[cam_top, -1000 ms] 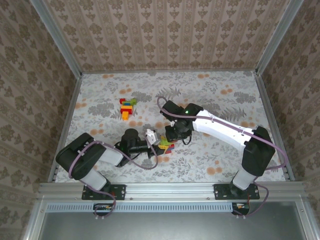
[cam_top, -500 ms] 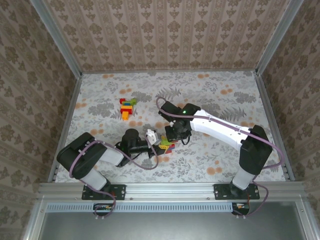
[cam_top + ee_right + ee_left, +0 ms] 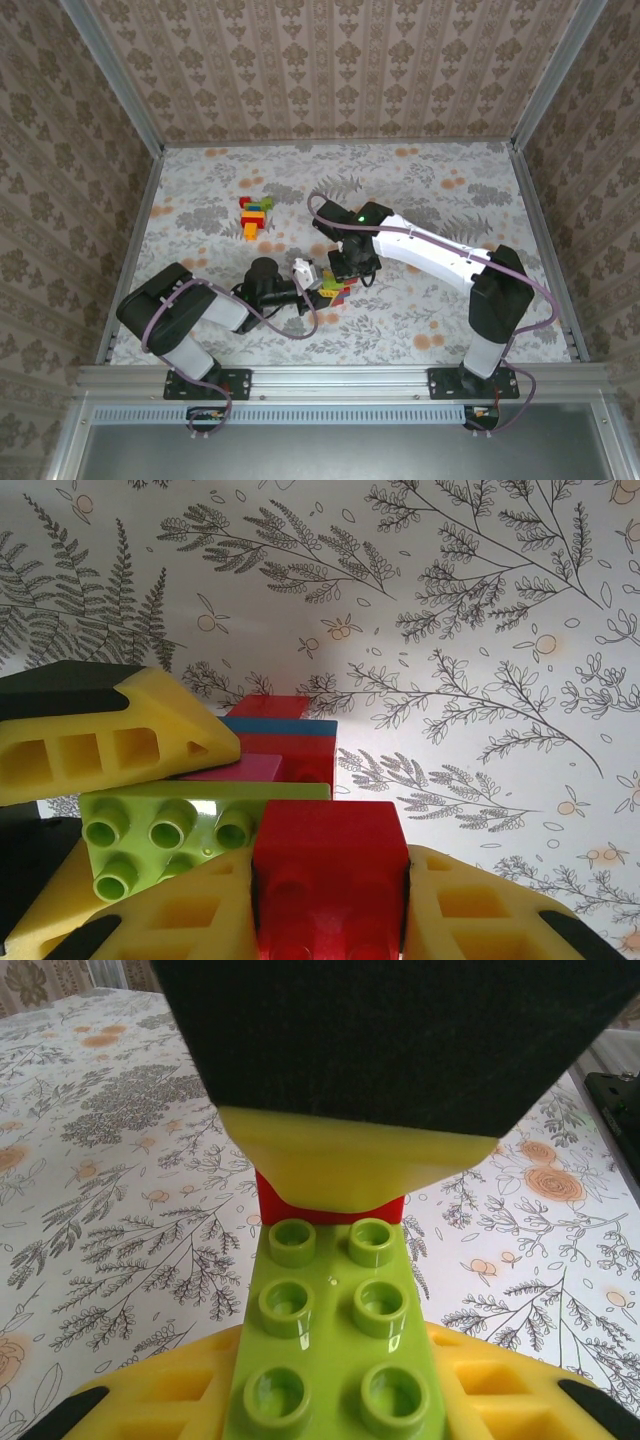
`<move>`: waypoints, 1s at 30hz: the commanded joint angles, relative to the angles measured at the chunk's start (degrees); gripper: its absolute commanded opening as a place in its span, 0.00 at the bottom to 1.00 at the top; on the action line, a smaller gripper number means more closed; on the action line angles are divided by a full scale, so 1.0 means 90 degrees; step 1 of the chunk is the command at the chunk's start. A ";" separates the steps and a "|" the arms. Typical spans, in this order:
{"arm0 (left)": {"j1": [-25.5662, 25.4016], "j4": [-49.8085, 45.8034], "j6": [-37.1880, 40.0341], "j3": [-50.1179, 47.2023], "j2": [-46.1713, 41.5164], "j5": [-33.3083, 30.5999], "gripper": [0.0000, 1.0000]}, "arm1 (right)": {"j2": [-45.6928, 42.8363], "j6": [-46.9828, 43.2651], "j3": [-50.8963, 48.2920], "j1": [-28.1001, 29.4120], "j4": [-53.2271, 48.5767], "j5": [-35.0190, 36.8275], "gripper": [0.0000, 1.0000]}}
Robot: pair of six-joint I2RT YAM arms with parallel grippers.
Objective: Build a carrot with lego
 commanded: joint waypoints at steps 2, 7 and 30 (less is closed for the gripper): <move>-0.0029 -0.0206 0.0174 0.0066 0.0241 -0.0197 0.37 | 0.0382 -0.0104 -0.0157 0.0069 -0.0185 -0.0141 0.28; -0.0029 -0.0222 0.0188 0.0079 0.0238 -0.0205 0.37 | 0.0273 -0.0079 -0.0163 0.0075 0.0116 -0.0447 0.35; -0.0057 -0.0479 0.0208 0.0138 0.0164 -0.0245 0.40 | 0.0222 -0.0132 -0.0118 0.0091 0.0181 -0.0402 0.58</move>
